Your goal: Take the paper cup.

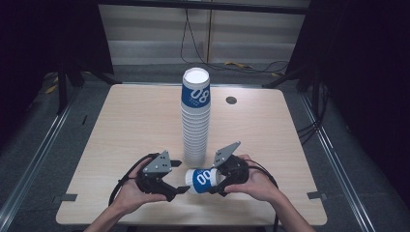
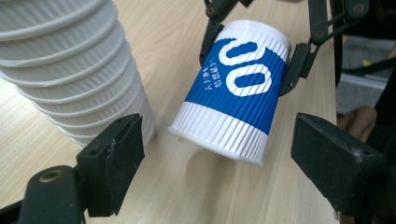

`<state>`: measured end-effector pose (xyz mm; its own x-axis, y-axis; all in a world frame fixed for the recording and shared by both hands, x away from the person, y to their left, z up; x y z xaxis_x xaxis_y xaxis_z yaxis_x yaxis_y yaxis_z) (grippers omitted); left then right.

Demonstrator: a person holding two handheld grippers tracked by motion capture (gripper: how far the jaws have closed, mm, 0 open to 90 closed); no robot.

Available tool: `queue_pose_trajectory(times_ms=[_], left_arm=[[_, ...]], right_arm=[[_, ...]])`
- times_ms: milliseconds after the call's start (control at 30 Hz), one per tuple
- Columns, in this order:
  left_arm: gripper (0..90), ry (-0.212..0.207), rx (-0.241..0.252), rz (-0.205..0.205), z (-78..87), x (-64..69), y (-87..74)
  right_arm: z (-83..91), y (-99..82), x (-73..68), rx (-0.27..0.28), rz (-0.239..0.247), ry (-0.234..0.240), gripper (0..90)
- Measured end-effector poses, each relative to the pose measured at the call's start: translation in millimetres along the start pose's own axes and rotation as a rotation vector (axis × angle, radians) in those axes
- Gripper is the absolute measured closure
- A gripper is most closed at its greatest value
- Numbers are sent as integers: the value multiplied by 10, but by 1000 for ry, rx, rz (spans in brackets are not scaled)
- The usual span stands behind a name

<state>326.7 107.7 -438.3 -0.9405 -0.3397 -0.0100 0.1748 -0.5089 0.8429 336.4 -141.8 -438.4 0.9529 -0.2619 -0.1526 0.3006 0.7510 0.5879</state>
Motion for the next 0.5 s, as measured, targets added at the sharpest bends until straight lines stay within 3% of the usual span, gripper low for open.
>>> queue_pose_trajectory(times_ms=[33, 100, 300, 400, 500], left_arm=[[170, -1, -3, -6, 16, -19, -1], [170, -6, 28, 30, 31, -47, -7], [171, -18, 70, 75, 63, -84, -79], [173, -4, 70, 71, 54, -92, -100], [173, -8, 85, 86, 41, -95, -100]], right_arm=[[8, -11, 4, 8, -2, -10, 292], [21, -39, -2, 32, -13, -17, 292], [36, -134, 13, 89, -40, -42, 291], [43, -163, 37, 132, -54, -46, 291], [41, -186, 48, 183, -32, -64, 290]])
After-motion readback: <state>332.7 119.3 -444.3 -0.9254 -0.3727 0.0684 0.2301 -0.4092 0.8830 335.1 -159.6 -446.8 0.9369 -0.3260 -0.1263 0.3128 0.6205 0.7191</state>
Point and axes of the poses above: each handheld gripper's, and its own axes: z roughly backward along the jaws, y roughly out of its top, x roughly to its right, the point moved 1 cm from there along -z, roughly forward along the jaws, and after that the axes turned 4 degrees about y, right-handed, at the moved point
